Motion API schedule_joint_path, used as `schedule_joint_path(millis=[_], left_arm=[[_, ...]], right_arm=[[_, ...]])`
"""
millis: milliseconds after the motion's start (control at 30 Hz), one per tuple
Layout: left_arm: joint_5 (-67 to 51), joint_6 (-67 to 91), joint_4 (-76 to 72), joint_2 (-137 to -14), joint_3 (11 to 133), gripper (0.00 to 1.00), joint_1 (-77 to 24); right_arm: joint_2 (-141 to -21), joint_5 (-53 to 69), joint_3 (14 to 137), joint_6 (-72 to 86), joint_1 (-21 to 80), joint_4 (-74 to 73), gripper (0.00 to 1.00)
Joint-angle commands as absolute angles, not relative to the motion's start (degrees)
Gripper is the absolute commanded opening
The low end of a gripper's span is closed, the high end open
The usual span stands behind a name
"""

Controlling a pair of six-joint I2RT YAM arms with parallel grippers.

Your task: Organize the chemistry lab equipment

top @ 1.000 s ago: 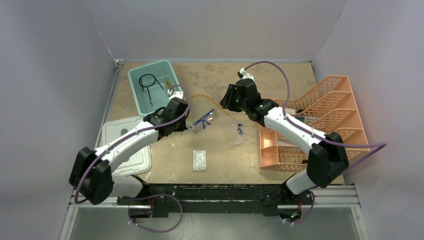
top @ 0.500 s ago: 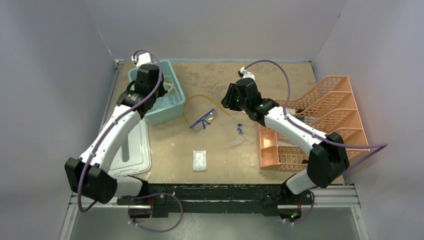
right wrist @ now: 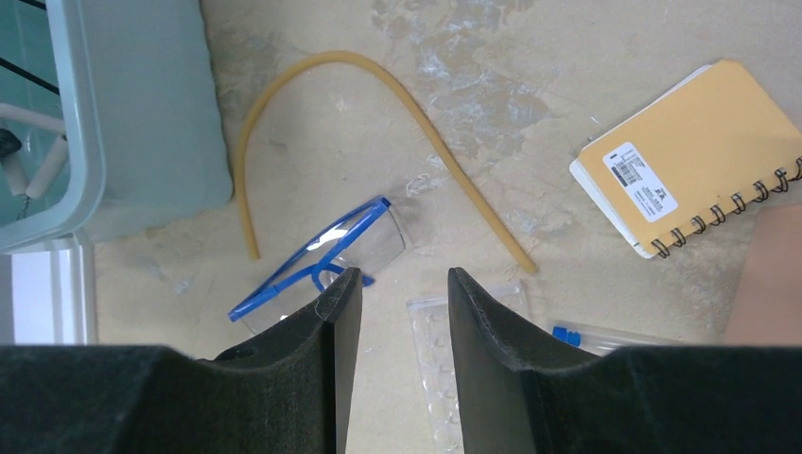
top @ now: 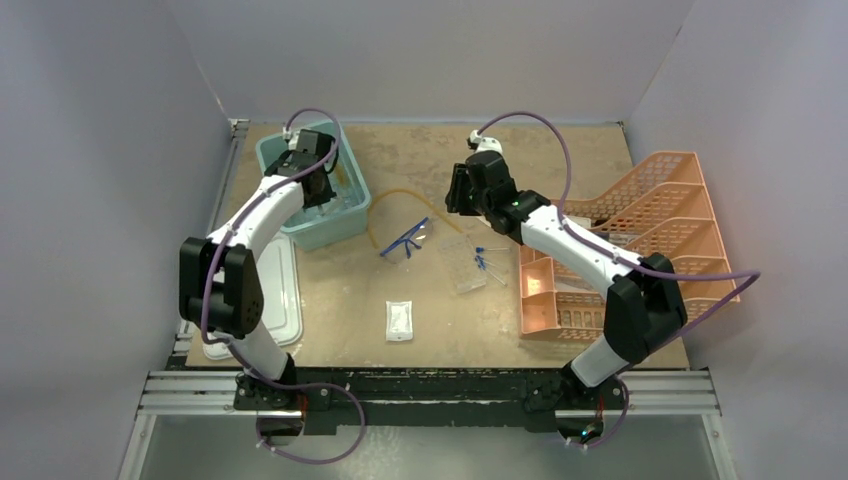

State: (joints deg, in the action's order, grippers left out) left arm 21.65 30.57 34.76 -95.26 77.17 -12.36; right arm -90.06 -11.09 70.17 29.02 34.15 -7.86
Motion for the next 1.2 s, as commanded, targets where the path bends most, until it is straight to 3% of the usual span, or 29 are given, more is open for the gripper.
schedule_joint_path(millis=[0, 367, 567, 700, 1033, 1167], left_arm=[[19.49, 29.49, 33.14, -97.62, 79.6, 0.0, -12.32], [17.94, 30.71, 34.37, -103.46, 79.1, 0.0, -11.69], [18.17, 30.3, 36.37, -100.42, 80.14, 0.27, -11.69], [16.86, 30.23, 37.52, -96.56, 81.55, 0.38, -11.69], [7.85, 30.38, 38.68, -84.55, 83.4, 0.46, -12.28], [5.4, 28.08, 37.43, -78.76, 80.37, 0.46, -17.26]], right_arm=[[-90.36, -12.79, 73.21, 26.41, 33.84, -6.51, 0.41], [-89.42, -13.02, 72.02, 26.34, 33.83, -6.41, 0.42], [-88.04, -12.19, 70.81, 27.36, 33.83, -7.08, 0.43], [-87.09, -11.66, 70.51, 27.85, 33.83, -8.05, 0.43], [-86.48, -6.86, 69.4, 26.56, 33.83, -11.18, 0.48], [-87.62, -3.56, 68.7, 26.4, 33.75, -11.69, 0.5]])
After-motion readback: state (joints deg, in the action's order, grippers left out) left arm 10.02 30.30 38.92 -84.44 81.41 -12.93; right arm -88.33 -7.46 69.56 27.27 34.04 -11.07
